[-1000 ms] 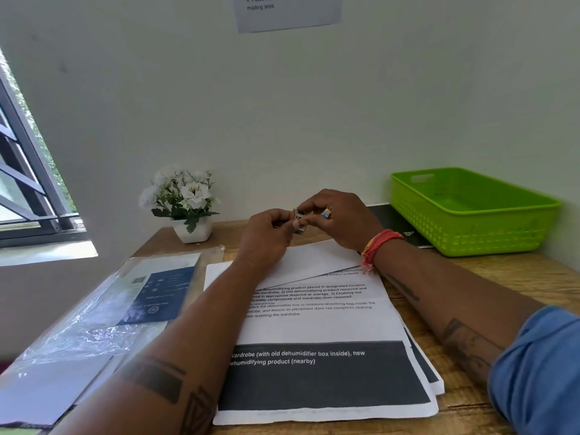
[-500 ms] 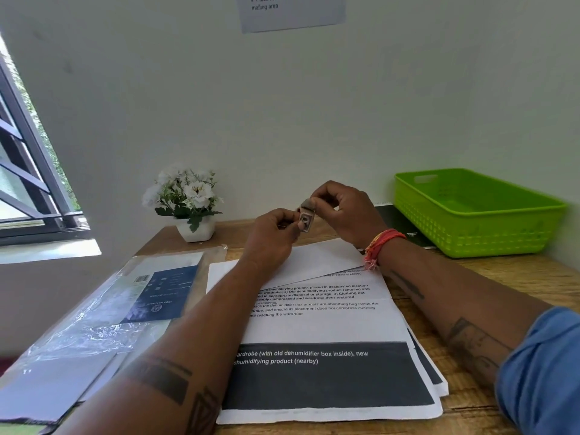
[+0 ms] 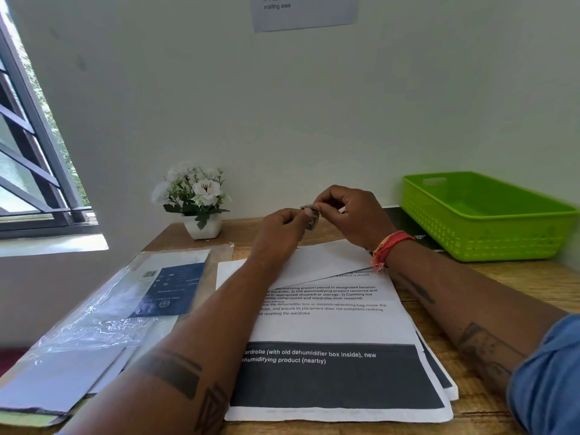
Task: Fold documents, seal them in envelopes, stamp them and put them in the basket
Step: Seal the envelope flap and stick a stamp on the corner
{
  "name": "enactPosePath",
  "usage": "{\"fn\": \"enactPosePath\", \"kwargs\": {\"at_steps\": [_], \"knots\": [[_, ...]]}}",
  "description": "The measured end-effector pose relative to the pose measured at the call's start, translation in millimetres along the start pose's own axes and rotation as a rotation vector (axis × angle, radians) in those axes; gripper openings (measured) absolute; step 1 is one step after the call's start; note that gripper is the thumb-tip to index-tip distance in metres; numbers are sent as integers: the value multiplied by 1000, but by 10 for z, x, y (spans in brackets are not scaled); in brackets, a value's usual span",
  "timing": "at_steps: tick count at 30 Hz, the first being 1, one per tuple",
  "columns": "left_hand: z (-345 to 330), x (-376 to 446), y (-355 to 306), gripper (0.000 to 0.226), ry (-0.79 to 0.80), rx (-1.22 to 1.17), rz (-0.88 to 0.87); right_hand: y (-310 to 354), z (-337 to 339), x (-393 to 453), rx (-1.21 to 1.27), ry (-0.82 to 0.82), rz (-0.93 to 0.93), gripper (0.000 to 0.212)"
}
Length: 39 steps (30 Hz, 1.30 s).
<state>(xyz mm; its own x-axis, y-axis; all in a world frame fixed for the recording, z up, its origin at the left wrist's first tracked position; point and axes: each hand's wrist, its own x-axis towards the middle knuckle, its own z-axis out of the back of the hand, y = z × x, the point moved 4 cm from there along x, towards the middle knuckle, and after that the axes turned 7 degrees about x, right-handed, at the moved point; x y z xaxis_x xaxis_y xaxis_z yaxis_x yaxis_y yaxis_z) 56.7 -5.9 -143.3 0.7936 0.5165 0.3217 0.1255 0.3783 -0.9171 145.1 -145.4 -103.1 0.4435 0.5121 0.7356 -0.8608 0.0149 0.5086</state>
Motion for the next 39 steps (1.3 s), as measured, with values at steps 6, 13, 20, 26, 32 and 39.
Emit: {"fn": "enactPosePath", "kwargs": {"at_steps": [6,13,20,26,32,39], "knots": [[21,3,36,24,-35,-111,63,87,-17,-5,1,12,48,9],[12,-3,48,21,-23,-186,109,96,-3,-17,0,31,60,8],[-9,7,35,17,-3,-221,108,67,21,-13,51,-25,-14,7],[-8,23,47,14,-19,-224,109,42,25,-6,115,-13,-86,8],[11,17,43,12,-42,-257,164,79,-20,-25,-40,117,64,5],[14,6,33,23,-9,-278,143,130,12,-11,-37,44,94,8]]}}
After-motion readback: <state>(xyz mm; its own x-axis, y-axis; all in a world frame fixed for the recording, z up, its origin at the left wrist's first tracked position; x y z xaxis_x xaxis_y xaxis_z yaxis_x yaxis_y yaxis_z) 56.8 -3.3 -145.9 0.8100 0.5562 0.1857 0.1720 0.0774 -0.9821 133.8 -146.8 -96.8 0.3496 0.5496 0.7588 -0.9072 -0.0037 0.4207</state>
